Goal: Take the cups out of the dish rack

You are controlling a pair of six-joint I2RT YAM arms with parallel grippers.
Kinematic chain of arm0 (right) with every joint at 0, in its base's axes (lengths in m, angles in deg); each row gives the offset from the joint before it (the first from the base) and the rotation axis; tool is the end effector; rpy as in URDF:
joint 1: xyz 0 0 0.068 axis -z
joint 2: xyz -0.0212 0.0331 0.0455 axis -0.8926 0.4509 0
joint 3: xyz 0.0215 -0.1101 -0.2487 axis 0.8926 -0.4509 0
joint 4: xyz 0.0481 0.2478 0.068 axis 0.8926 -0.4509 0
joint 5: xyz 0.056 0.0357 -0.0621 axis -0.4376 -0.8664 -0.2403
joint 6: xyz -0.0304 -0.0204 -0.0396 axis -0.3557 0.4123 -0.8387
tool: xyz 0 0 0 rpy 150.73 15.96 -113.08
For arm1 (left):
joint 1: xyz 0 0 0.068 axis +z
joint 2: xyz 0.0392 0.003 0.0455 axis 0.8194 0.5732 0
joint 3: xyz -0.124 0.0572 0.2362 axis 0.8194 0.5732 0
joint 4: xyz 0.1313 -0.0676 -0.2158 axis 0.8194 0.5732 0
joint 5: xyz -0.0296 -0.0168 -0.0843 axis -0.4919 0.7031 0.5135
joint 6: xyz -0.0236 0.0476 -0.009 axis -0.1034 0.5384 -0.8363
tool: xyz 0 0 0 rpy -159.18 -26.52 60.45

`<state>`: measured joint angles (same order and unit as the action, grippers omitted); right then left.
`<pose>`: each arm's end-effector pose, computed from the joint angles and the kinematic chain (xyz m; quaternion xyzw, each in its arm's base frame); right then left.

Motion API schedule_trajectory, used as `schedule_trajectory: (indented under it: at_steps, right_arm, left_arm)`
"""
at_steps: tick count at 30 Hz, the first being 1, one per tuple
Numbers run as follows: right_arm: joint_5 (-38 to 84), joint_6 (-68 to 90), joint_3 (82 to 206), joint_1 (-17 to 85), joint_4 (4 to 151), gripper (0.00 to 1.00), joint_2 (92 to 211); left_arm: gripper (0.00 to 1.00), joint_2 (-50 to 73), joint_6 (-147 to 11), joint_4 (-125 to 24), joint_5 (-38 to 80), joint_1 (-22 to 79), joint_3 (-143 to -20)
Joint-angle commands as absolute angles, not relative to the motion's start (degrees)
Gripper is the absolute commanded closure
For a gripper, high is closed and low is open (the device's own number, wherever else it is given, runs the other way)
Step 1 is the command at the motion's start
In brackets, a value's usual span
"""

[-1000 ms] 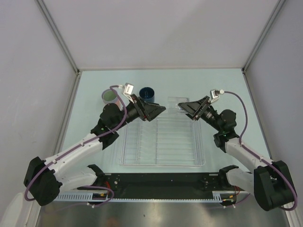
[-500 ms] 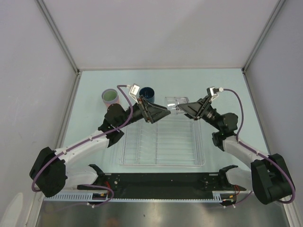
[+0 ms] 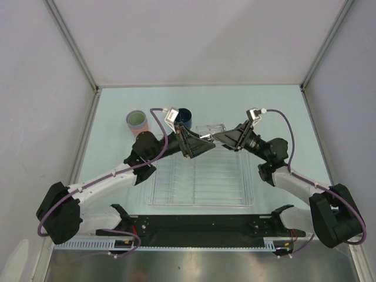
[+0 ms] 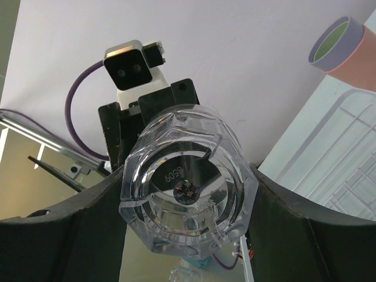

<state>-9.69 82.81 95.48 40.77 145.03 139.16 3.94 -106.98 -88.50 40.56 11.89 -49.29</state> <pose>0.2119 0.1121 0.2843 -0.0171 0.5797 0.7291 0.3633 0.1833 -0.1944 0.3223 0.1448 0.6162 -0.6575 0.4086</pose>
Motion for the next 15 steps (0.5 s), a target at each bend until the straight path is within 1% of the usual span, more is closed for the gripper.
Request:
schedule_trajectory:
  at_steps: [1, 2, 3, 4, 7, 9, 11, 12, 14, 15]
  right_arm:
    - [-10.2, 80.95, 98.65, 39.91, 146.89, 1.0, 139.47]
    - [-10.12, 80.69, 98.65, 39.91, 146.71, 1.0, 139.47]
    - [-10.11, 80.6, 98.65, 39.91, 146.1, 1.0, 139.12]
    - [-10.03, 80.34, 98.65, 39.91, 145.75, 1.0, 138.94]
    - [-9.68, 78.93, 98.65, 39.91, 143.73, 1.0, 137.8]
    - [-9.41, 77.44, 98.91, 40.0, 140.67, 0.98, 137.1]
    - [-8.8, 75.68, 99.79, 40.17, 137.06, 0.81, 135.17]
    - [-8.54, 73.07, 100.14, 40.17, 132.61, 0.59, 134.38]
    - [-6.27, 69.46, 102.41, 40.44, 125.39, 0.37, 131.04]
    - [-4.86, 65.09, 103.3, 40.53, 116.04, 0.21, 129.73]
  left_arm:
    - [0.51, 5.89, -105.64, -90.52, 42.47, 9.15, -51.74]
    - [0.56, 6.33, -105.46, -90.61, 42.47, 8.88, -51.74]
    - [0.63, 6.51, -105.29, -90.61, 42.39, 8.36, -51.74]
    - [0.75, 6.68, -105.29, -90.52, 42.3, 8.09, -51.74]
    - [1.0, 6.95, -105.2, -90.26, 42.21, 7.83, -51.82]
    - [1.0, 6.95, -105.02, -89.47, 42.04, 7.74, -52.09]
    - [1.0, 6.77, -104.33, -88.42, 41.25, 7.74, -52.87]
    - [1.0, 6.51, -103.88, -85.8, 40.63, 7.74, -53.4]
    - [1.0, 6.25, -101.96, -82.98, 39.06, 7.65, -54.98]
    - [1.0, 6.07, -101.34, -79.66, 38.18, 7.74, -55.68]
